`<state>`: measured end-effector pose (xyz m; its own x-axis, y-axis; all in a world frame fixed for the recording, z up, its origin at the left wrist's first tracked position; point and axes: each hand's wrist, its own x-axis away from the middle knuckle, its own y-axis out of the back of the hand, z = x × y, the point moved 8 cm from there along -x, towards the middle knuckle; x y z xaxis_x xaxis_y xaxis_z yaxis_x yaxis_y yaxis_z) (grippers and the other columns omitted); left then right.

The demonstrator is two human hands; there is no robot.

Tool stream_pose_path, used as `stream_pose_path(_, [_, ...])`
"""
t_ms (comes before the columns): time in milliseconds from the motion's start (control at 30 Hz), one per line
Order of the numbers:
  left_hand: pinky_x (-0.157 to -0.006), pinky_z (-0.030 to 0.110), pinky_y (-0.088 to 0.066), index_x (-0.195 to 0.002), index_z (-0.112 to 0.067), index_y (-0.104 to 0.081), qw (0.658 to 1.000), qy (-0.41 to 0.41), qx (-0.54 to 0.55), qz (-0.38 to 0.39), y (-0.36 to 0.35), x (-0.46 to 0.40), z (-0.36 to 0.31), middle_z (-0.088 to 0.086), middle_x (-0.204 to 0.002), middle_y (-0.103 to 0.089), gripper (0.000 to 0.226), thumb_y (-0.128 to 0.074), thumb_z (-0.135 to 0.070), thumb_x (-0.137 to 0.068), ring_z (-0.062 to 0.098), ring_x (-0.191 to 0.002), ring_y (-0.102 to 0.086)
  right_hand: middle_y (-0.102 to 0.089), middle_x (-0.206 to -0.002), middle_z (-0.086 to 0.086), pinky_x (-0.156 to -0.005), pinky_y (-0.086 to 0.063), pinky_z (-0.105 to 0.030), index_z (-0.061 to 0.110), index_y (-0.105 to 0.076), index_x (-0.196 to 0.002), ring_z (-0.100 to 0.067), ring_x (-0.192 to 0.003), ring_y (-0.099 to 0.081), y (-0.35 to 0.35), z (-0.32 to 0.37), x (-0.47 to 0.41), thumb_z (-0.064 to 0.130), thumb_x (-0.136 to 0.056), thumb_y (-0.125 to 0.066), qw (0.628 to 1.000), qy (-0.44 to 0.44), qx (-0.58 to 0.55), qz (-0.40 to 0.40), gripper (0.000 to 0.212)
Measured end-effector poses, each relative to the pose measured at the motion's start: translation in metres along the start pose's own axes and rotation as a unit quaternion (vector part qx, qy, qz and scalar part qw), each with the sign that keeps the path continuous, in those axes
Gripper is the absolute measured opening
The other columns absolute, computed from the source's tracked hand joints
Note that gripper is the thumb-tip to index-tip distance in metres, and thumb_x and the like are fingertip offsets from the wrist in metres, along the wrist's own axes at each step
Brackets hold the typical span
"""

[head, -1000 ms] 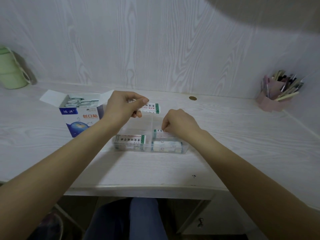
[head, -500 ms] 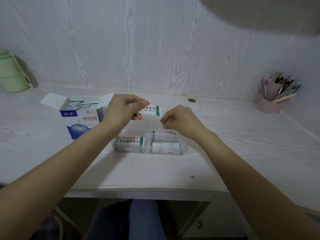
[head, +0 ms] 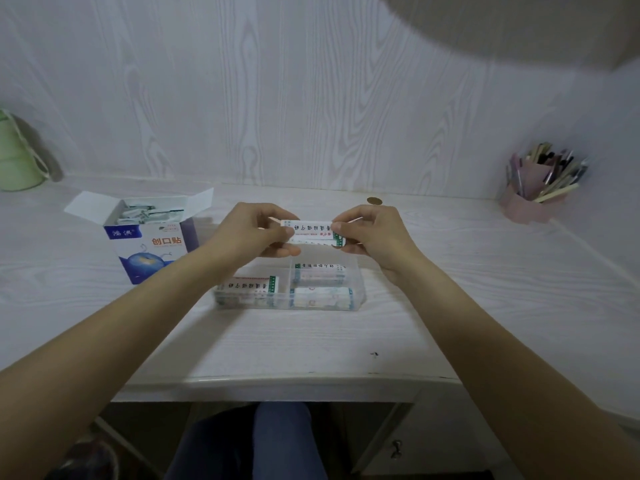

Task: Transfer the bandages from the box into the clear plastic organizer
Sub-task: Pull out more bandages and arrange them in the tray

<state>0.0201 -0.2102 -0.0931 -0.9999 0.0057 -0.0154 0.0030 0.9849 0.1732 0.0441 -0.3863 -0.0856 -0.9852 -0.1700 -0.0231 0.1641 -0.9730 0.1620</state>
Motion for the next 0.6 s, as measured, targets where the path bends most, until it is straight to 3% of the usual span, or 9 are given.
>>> stream_pose_path(133, [-0.049, 0.017, -0.052, -0.087, -0.010, -0.065, 0.995, -0.016, -0.098, -0.023, 0.003, -0.005, -0.002, 0.014, -0.074, -0.065, 0.006, -0.066, -0.005, -0.085, 0.007, -0.052, -0.065, -0.064, -0.065, -0.005, -0.052, -0.049, -0.015, 0.008, -0.063, -0.073, -0.011, -0.055, -0.061, 0.005, 0.000, -0.004, 0.005, -0.083, -0.071, 0.998, 0.020, 0.056, -0.022, 0.013])
stream_pose_path(267, [-0.047, 0.014, -0.048, -0.086, -0.002, -0.065, 0.989, -0.014, -0.138, -0.043, 0.006, -0.015, 0.001, 0.008, -0.067, -0.064, 0.010, -0.070, -0.011, -0.083, 0.002, -0.047, -0.060, -0.064, -0.064, -0.004, -0.057, -0.054, -0.019, 0.009, -0.063, -0.075, -0.011, -0.058, -0.064, 0.008, 0.002, -0.007, 0.004, -0.081, -0.072, 0.997, 0.027, 0.076, -0.012, 0.012])
stream_pose_path(400, [-0.046, 0.012, -0.045, -0.084, -0.005, -0.066, 0.987, -0.007, -0.158, -0.039, 0.003, -0.021, 0.002, 0.006, -0.070, -0.067, 0.010, -0.071, -0.014, -0.082, -0.001, -0.047, -0.059, -0.064, -0.062, -0.004, -0.068, -0.058, -0.023, 0.009, -0.068, -0.084, -0.008, -0.061, -0.065, 0.007, 0.000, -0.008, -0.003, -0.078, -0.072, 0.994, 0.039, 0.106, 0.009, 0.014])
stream_pose_path(600, [-0.046, 0.011, -0.045, -0.080, -0.009, -0.065, 0.988, 0.012, -0.153, -0.019, 0.001, -0.019, 0.003, 0.003, -0.070, -0.063, 0.008, -0.069, -0.014, -0.084, 0.006, -0.058, -0.056, -0.070, -0.074, -0.011, -0.074, -0.059, -0.030, 0.006, -0.068, -0.086, -0.022, -0.072, -0.070, 0.008, -0.009, -0.011, -0.003, -0.076, -0.074, 0.995, 0.016, 0.103, -0.008, 0.015])
